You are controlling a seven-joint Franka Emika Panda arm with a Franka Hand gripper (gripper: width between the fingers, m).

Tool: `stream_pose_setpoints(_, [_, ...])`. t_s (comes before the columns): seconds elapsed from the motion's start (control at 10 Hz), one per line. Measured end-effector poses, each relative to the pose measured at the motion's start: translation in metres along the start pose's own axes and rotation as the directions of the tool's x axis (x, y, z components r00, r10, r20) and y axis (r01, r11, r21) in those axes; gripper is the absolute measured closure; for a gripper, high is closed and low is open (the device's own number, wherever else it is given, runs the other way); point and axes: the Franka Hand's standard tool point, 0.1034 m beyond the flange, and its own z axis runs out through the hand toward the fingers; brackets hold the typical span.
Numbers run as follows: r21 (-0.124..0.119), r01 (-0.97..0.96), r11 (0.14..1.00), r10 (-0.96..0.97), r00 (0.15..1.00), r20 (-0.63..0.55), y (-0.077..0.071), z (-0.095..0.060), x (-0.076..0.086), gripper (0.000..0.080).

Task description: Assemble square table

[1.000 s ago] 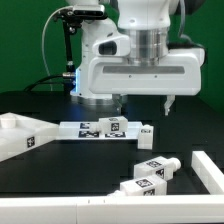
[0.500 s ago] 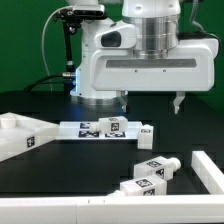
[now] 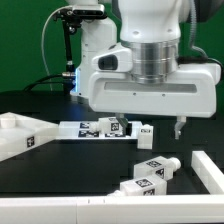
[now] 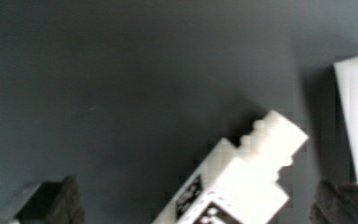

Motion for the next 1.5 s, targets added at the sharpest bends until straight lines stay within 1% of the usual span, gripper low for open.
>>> stream_pose_setpoints(0.1, [0.004, -0.024, 1.000, 0.024, 0.999, -0.020, 0.000, 0.011, 0.004, 0.0150])
stream_pose_setpoints(0.2, [0.001, -0.025, 1.000, 0.025, 0.999, -0.034, 0.000, 0.022, 0.010, 0.0150])
stream_pose_setpoints(0.3, [-0.001, -0.023, 1.000, 0.023, 0.999, -0.037, 0.000, 0.027, 0.014, 0.0150])
stream_pose_setpoints(0.5, [0.006, -0.016, 1.000, 0.016, 0.997, -0.072, 0.000, 0.026, 0.023, 0.0150])
stream_pose_setpoints(0.6, [0.009, -0.017, 1.000, 0.017, 0.997, -0.074, -0.003, 0.025, 0.025, 0.0150])
stream_pose_setpoints(0.8, [0.012, -0.003, 1.000, 0.004, 0.996, -0.085, -0.002, 0.023, 0.029, 0.0150])
stream_pose_setpoints(0.9, [0.020, -0.006, 1.000, 0.007, 0.997, -0.076, -0.004, 0.013, 0.027, 0.0150])
stream_pose_setpoints(1.0, [0.027, -0.017, 0.999, 0.019, 0.996, -0.085, -0.009, 0.007, 0.030, 0.0150])
stream_pose_setpoints(1.2, [0.030, -0.024, 0.999, 0.026, 0.995, -0.099, -0.007, 0.004, 0.037, 0.0150])
stream_pose_setpoints(1.4, [0.028, -0.036, 0.999, 0.039, 0.994, -0.100, -0.009, 0.008, 0.038, 0.0150])
stream_pose_setpoints(1.5, [0.019, -0.034, 0.999, 0.036, 0.993, -0.112, -0.007, 0.015, 0.039, 0.0150])
